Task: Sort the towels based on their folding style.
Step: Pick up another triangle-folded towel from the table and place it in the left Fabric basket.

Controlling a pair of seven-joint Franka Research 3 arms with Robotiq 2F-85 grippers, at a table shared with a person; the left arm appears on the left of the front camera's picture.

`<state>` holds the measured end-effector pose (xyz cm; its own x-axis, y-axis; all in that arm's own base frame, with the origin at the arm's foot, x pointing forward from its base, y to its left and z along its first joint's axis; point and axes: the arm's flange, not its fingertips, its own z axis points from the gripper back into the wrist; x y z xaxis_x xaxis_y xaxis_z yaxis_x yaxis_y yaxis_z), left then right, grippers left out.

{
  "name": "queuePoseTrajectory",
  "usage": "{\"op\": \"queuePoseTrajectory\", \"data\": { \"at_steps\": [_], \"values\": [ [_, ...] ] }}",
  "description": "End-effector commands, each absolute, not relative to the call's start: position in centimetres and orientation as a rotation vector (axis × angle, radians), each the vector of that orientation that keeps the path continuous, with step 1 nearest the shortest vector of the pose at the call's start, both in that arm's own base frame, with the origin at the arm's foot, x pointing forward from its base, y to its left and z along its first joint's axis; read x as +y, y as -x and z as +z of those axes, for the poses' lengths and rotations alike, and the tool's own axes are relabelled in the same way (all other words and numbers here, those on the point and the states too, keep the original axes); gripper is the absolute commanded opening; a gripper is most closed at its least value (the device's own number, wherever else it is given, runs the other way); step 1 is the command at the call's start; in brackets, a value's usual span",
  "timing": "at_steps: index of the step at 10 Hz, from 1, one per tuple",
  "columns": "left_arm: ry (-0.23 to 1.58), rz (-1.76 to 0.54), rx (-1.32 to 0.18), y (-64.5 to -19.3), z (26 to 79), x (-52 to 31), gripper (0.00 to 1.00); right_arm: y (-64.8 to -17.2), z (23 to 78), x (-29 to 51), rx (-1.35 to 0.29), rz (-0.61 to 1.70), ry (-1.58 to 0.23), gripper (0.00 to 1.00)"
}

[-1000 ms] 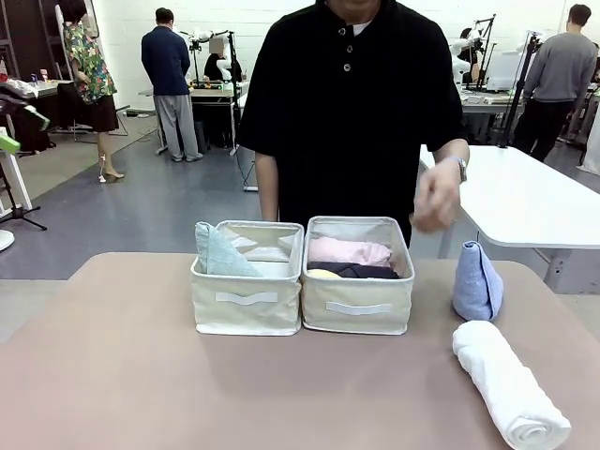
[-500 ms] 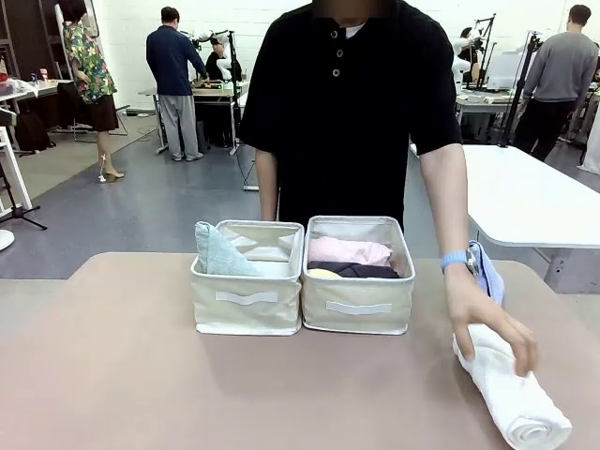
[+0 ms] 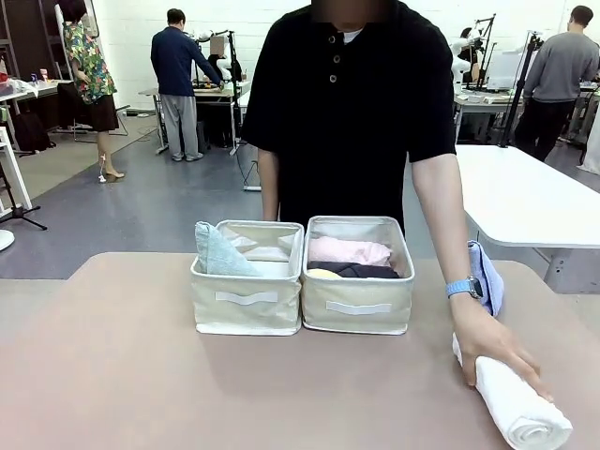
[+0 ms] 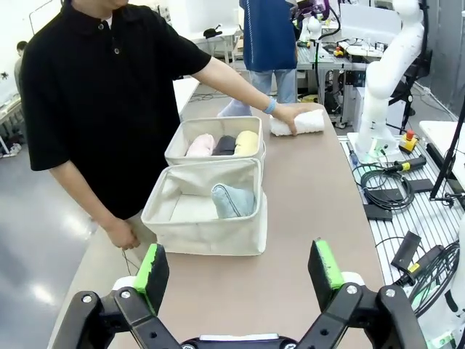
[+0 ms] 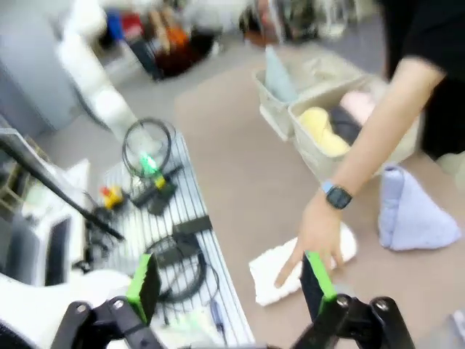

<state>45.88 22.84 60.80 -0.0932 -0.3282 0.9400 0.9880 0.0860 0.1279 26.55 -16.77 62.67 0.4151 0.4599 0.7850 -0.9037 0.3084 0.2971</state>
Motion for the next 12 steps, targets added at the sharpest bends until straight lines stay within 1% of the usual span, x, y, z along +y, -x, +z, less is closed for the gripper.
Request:
{"op": "queuePoseTrajectory", "data": {
  "at_steps": [1, 2, 3, 4, 5, 6, 7, 8, 9, 10, 11, 12],
  "values": [
    [0.846, -1.347, -1.105, -45.6, 60.9, 22.7, 1.0, -26.6, 63.9, -9.5, -0.433, 1.09, -0.57, 1.0],
    [0.846, -1.347, -1.105, -45.6, 60.9, 22.7, 1.0, -27.9, 63.5, -7.1, -0.356, 1.097, -0.518, 1.0],
    [0.846, -1.347, -1.105, -45.6, 60.9, 22.7, 1.0, -29.2, 62.1, -4.3, -0.314, 1.106, -0.483, 1.0],
    [0.846, -1.347, -1.105, -45.6, 60.9, 22.7, 1.0, -30.0, 60.8, -2.5, -0.308, 1.122, -0.476, 1.0],
    [0.846, -1.347, -1.105, -45.6, 60.9, 22.7, 1.0, -31.1, 57.6, -0.3, -0.266, 1.154, -0.421, 1.0],
    [0.846, -1.347, -1.105, -45.6, 60.9, 22.7, 1.0, -31.6, 56.0, 0.2, -0.253, 1.154, -0.41, 1.0],
    [0.846, -1.347, -1.105, -45.6, 60.9, 22.7, 1.0, -30.2, 56.9, -1.2, -0.29, 1.164, -0.445, 1.0],
    [0.846, -1.347, -1.105, -45.6, 60.9, 22.7, 1.0, -25.8, 61.0, -7.0, -0.364, 1.176, -0.466, 1.0],
    [0.846, -1.347, -1.105, -45.6, 60.9, 22.7, 1.0, -22.8, 63.2, -11.7, -0.473, 1.112, -0.464, 1.0],
    [0.846, -1.347, -1.105, -45.6, 60.9, 22.7, 1.0, -20.3, 64.1, -15.1, -0.558, 1.055, -0.481, 1.0],
    [0.846, -1.347, -1.105, -45.6, 60.9, 22.7, 1.0, -18.9, 64.0, -16.2, -0.58, 1.041, -0.481, 1.0],
    [0.846, -1.347, -1.105, -45.6, 60.9, 22.7, 1.0, -18.6, 63.8, -16.3, -0.574, 1.043, -0.481, 1.0]
  ]
}}
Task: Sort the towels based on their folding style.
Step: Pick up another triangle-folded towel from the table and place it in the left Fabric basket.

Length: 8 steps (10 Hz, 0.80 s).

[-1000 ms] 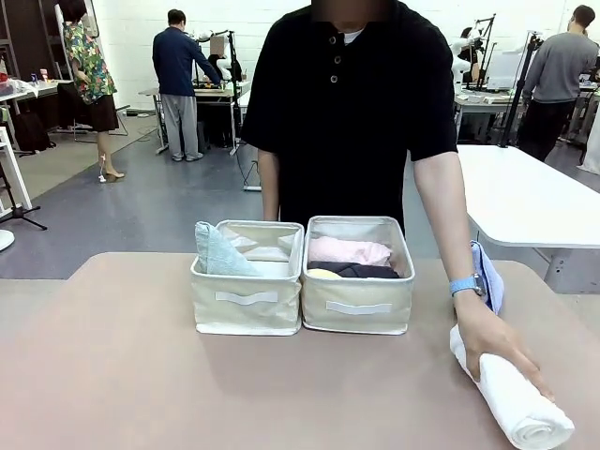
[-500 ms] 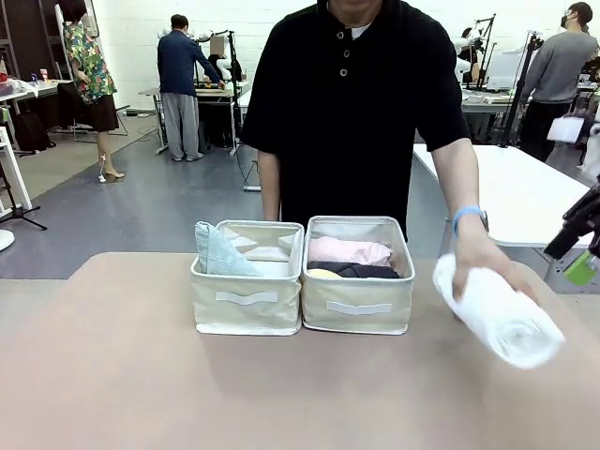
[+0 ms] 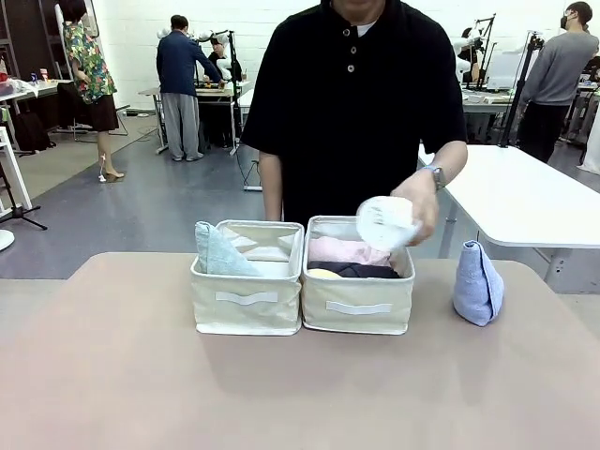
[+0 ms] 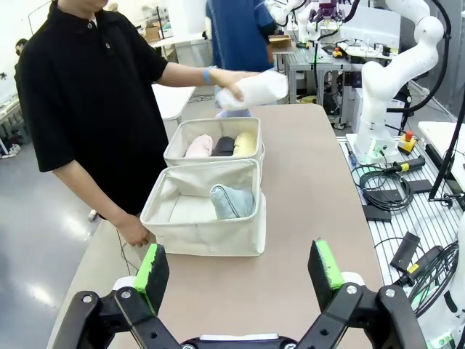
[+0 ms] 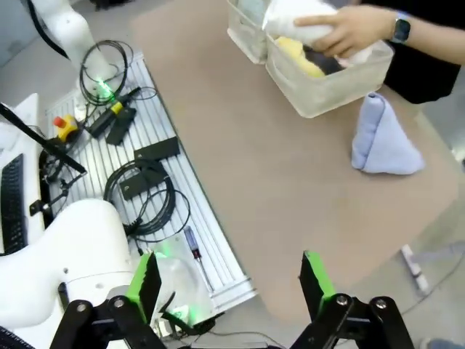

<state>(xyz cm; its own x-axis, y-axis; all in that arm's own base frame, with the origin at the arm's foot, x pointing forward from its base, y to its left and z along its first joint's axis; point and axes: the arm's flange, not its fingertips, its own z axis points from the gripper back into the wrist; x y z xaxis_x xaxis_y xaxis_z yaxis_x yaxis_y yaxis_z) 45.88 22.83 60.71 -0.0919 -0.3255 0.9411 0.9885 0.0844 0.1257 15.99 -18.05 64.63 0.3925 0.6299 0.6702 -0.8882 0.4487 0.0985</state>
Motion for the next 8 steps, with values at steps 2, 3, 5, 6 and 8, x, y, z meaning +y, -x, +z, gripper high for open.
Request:
{"op": "queuePoseTrajectory", "data": {
  "at_steps": [2, 3, 5, 6, 8],
  "values": [
    [0.846, -1.347, -1.105, -45.6, 60.9, 22.7, 1.0, -19.0, 63.3, -15.9, -0.552, 1.046, -0.489, 1.0],
    [0.846, -1.347, -1.105, -45.6, 60.9, 22.7, 1.0, -19.2, 63.2, -15.6, -0.542, 1.049, -0.49, 1.0],
    [0.846, -1.347, -1.105, -45.6, 60.9, 22.7, 1.0, -19.7, 62.8, -15.3, -0.532, 1.039, -0.494, 1.0],
    [0.846, -1.347, -1.105, -45.6, 60.9, 22.7, 1.0, -20.9, 63.1, -14.2, -0.544, 0.989, -0.48, 1.0],
    [0.846, -1.347, -1.105, -45.6, 60.9, 22.7, 1.0, -25.9, 64.8, -10.5, -0.43, 0.794, -0.361, 1.0]
  ]
}}
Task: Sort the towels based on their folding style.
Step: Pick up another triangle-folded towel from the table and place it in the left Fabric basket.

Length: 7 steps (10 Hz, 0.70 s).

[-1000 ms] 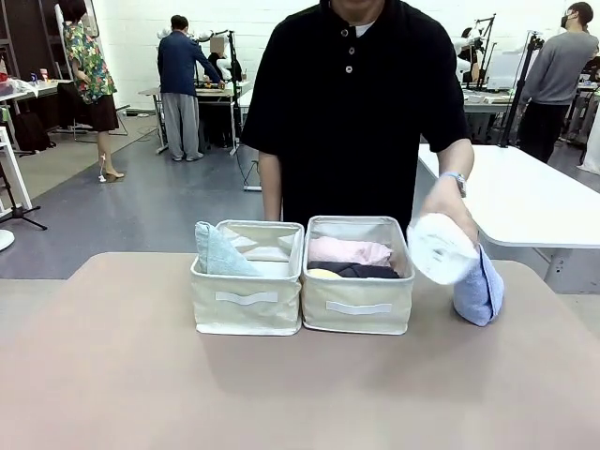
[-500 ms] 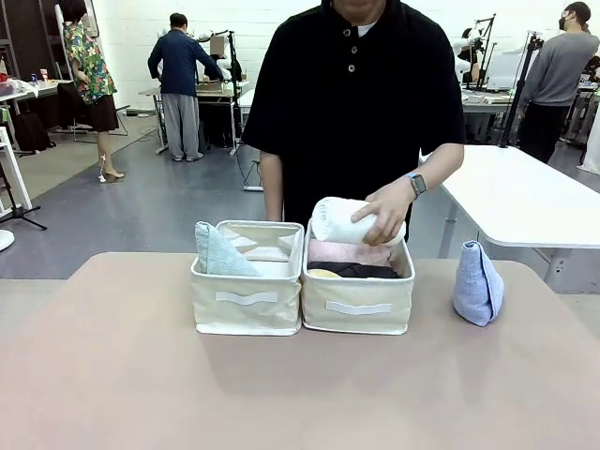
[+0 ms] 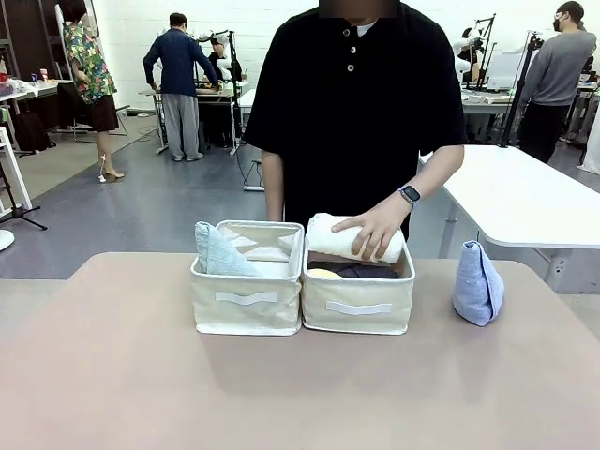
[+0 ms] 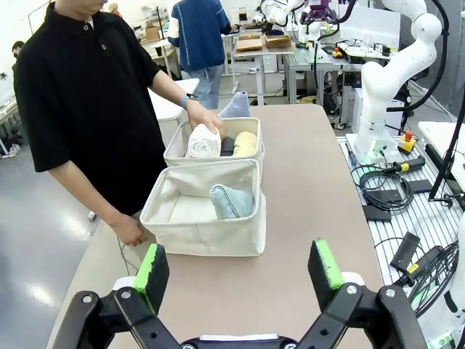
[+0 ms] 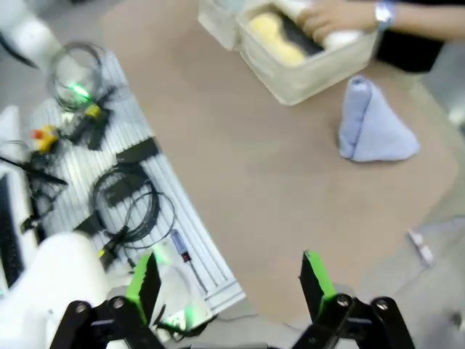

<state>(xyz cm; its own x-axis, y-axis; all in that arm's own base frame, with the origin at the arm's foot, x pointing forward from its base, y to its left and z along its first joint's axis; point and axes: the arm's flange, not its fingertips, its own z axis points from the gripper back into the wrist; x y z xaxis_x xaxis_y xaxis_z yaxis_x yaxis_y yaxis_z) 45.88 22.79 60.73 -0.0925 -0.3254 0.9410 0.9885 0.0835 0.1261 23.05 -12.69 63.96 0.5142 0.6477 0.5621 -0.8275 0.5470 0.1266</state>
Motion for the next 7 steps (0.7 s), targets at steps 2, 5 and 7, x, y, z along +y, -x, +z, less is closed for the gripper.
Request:
{"op": "queuePoseTrajectory", "data": {
  "at_steps": [2, 5, 7],
  "values": [
    [0.846, -1.347, -1.105, -45.6, 60.9, 22.7, 1.0, -32.1, 64.5, -6.9, -0.262, 0.655, -0.292, 1.0],
    [0.846, -1.347, -1.105, -45.6, 60.9, 22.7, 1.0, -35.9, 62.5, -3.1, -0.205, 0.562, -0.178, 1.0],
    [0.846, -1.347, -1.105, -45.6, 60.9, 22.7, 1.0, -35.6, 62.2, -2.3, -0.238, 0.573, -0.25, 1.0]
  ]
}}
